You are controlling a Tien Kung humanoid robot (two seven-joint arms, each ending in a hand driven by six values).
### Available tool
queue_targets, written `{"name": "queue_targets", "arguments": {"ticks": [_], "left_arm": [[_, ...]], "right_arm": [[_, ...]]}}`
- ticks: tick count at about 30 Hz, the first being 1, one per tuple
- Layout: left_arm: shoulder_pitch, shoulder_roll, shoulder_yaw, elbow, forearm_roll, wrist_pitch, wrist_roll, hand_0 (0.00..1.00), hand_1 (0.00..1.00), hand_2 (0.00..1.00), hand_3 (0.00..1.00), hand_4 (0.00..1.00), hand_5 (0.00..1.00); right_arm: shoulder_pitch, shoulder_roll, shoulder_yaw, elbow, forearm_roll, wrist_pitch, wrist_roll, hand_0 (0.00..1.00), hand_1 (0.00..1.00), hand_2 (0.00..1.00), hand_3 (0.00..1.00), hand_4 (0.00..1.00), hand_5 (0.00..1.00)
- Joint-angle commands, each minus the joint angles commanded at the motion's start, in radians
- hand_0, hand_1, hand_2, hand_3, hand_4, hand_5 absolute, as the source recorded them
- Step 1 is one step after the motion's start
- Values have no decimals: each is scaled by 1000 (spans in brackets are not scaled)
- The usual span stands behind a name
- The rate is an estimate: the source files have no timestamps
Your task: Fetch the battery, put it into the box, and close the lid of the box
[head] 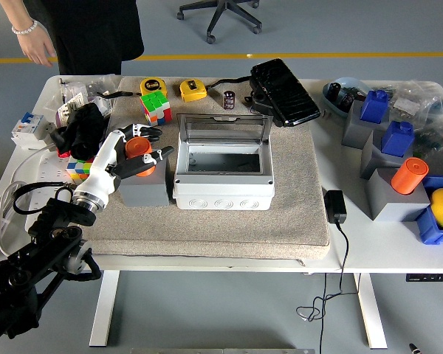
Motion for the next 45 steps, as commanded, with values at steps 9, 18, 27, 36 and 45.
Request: {"name": "queue_targets", "arguments": {"ticks": [9, 18, 27, 36, 45], "left_arm": [[-4, -10, 19, 10, -50, -3, -8, 458, 432, 473, 520, 988, 29], [-21, -23, 24, 41, -113, 3, -17, 402, 374, 385, 473, 883, 2], [-37, -39, 23, 58, -153, 4, -22, 336, 313, 302, 386, 856, 2], [-40, -47, 26, 63, -168, 1, -23, 259, 231, 235, 299, 744, 2], [-46, -50, 24, 61, -177, 2, -32, 230, 170, 193, 251, 665, 2]], "right_arm": [[-1, 0, -1, 1, 0, -1, 1, 599, 611, 645, 562, 998, 606], [2, 1, -3, 1, 2, -3, 6, 599, 610, 645, 562, 998, 606], [3, 1, -6, 1, 4, -11, 16, 600, 608, 644, 562, 998, 605], [3, 2, -10, 1, 7, -14, 22, 596, 606, 642, 561, 998, 604], [4, 3, -8, 2, 10, -26, 40, 594, 606, 643, 559, 998, 604]]}}
